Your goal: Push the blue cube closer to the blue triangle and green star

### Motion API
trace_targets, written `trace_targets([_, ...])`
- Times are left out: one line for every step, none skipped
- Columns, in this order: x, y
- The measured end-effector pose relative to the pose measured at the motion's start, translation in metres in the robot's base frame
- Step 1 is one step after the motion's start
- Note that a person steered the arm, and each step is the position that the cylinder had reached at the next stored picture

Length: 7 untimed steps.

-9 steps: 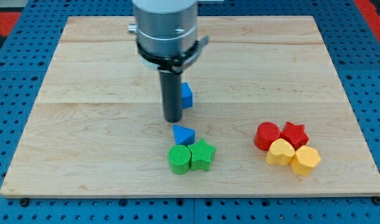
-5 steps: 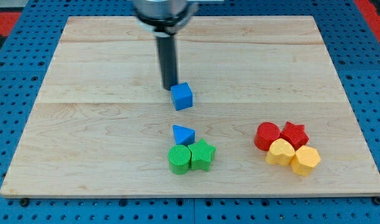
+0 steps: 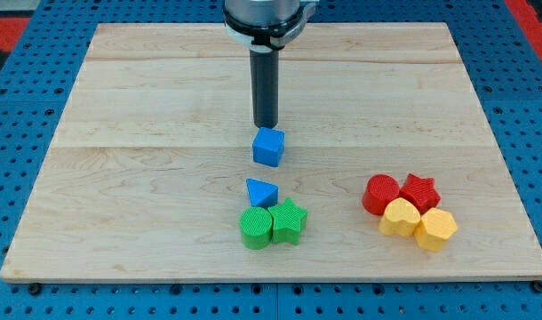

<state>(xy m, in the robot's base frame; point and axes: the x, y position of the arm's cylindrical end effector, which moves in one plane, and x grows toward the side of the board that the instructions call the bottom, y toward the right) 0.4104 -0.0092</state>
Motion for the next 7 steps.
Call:
trace_targets([0.017,0.0])
trace_targets([0.031,0.0])
trace_targets([0.043,0.0])
trace_targets([0.051,0.0])
trace_targets([0.056,0.008])
trace_targets([0.063,0.012])
trace_targets([0.069,0.015])
